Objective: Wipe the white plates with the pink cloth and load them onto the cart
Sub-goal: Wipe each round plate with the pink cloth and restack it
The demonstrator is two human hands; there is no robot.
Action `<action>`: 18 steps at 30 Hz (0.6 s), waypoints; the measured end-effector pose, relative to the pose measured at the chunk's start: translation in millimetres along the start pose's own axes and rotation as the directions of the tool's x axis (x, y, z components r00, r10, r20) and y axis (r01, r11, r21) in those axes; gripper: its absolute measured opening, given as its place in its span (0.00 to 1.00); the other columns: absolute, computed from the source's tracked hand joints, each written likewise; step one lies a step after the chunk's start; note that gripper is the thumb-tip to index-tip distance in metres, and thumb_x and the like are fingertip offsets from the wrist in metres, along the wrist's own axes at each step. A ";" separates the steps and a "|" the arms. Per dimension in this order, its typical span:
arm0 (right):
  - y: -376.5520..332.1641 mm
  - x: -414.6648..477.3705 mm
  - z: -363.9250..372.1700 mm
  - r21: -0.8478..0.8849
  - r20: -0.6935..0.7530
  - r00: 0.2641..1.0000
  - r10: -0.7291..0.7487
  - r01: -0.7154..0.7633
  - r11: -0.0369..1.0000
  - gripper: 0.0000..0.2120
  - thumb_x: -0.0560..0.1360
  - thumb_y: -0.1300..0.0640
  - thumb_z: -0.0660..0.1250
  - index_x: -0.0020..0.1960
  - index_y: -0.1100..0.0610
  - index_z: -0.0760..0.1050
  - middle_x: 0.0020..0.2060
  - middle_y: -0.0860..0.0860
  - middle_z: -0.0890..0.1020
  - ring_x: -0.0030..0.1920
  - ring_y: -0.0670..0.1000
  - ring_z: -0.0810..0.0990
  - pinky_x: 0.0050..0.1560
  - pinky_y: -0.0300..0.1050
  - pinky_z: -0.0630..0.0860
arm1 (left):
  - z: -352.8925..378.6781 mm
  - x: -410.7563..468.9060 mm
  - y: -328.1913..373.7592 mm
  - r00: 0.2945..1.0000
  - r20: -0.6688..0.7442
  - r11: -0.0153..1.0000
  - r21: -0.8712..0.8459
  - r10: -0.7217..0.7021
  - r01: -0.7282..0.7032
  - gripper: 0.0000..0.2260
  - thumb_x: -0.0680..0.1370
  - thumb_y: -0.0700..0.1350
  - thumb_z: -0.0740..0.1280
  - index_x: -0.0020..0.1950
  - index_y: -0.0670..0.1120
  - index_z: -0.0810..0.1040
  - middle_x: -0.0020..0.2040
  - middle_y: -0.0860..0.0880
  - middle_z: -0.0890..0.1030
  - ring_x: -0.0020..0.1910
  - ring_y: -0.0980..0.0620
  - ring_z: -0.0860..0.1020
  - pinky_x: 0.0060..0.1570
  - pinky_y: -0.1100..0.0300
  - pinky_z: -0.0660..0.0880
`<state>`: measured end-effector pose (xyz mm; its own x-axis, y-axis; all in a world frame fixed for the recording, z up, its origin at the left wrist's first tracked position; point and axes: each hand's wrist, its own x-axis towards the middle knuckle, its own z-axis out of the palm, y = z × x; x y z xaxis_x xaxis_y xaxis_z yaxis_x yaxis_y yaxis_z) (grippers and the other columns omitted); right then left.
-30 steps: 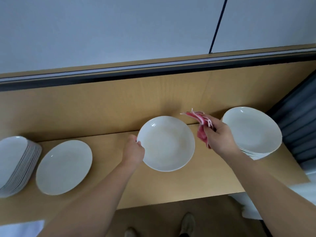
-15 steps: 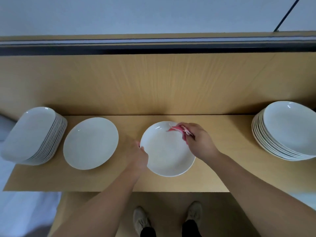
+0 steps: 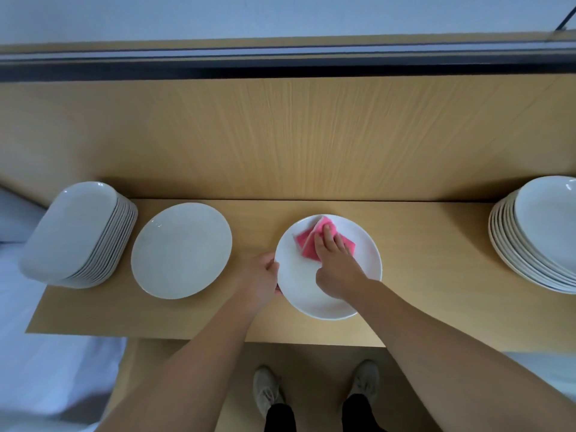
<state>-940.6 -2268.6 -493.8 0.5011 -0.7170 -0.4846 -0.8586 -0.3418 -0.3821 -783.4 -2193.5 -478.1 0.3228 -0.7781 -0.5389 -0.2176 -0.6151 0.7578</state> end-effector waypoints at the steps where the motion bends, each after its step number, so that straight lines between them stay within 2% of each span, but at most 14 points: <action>1: -4.9 1.3 -0.4 0.008 -0.001 1.000 0.005 -0.005 1.000 0.38 0.76 0.63 0.55 0.79 0.57 0.36 0.77 0.55 0.33 0.77 0.59 0.35 0.76 0.54 0.38 | -0.4 0.3 0.1 1.000 0.005 1.000 0.001 0.000 0.000 0.13 0.82 0.39 0.56 0.48 0.53 0.77 0.43 0.47 0.81 0.45 0.48 0.81 0.37 0.61 0.80; 5: -24.7 7.2 8.5 -0.039 0.012 0.998 -0.065 0.065 0.997 0.39 0.76 0.60 0.56 0.79 0.57 0.37 0.77 0.55 0.35 0.77 0.59 0.36 0.75 0.54 0.37 | -1.5 3.9 -2.1 1.000 0.009 0.999 -0.025 -0.027 0.028 0.12 0.82 0.38 0.57 0.48 0.49 0.79 0.42 0.46 0.82 0.44 0.46 0.82 0.43 0.53 0.82; 8: -28.2 9.6 12.4 -0.077 0.022 0.995 -0.096 0.097 0.992 0.39 0.76 0.58 0.57 0.79 0.57 0.37 0.77 0.55 0.35 0.77 0.59 0.35 0.76 0.54 0.36 | -2.6 3.9 -1.2 0.999 0.017 0.999 -0.036 -0.038 0.038 0.12 0.82 0.38 0.56 0.48 0.50 0.78 0.42 0.49 0.82 0.43 0.49 0.82 0.40 0.57 0.82; 11: -22.8 10.3 14.1 -0.126 0.045 0.987 -0.157 0.161 0.979 0.41 0.75 0.58 0.58 0.79 0.56 0.37 0.78 0.53 0.36 0.77 0.57 0.34 0.76 0.53 0.36 | -3.3 2.7 -0.4 0.998 0.031 0.996 -0.068 -0.049 0.051 0.12 0.82 0.39 0.56 0.49 0.49 0.79 0.43 0.47 0.82 0.44 0.49 0.82 0.40 0.57 0.82; 15: -17.1 7.0 11.7 -0.190 0.111 0.965 -0.237 0.255 0.948 0.41 0.74 0.61 0.58 0.79 0.55 0.38 0.78 0.52 0.36 0.77 0.55 0.34 0.75 0.51 0.34 | -2.2 2.3 1.0 0.998 0.012 0.993 -0.097 -0.059 0.060 0.11 0.82 0.40 0.58 0.50 0.39 0.80 0.44 0.41 0.83 0.43 0.46 0.83 0.37 0.57 0.82; 18: -13.2 3.9 10.8 -0.238 0.168 0.941 -0.294 0.328 0.914 0.39 0.75 0.62 0.58 0.80 0.54 0.41 0.78 0.51 0.38 0.77 0.55 0.35 0.74 0.50 0.34 | -1.9 -0.3 3.9 0.997 0.014 0.990 -0.116 -0.073 0.074 0.10 0.81 0.40 0.60 0.50 0.37 0.81 0.45 0.40 0.83 0.44 0.44 0.83 0.37 0.56 0.82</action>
<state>-926.1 -2260.3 -499.1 0.7423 -0.4723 -0.4754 -0.6461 -0.6925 -0.3209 -782.5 -2195.4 -474.3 0.3246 -0.7328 -0.5980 -0.0845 -0.6522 0.7534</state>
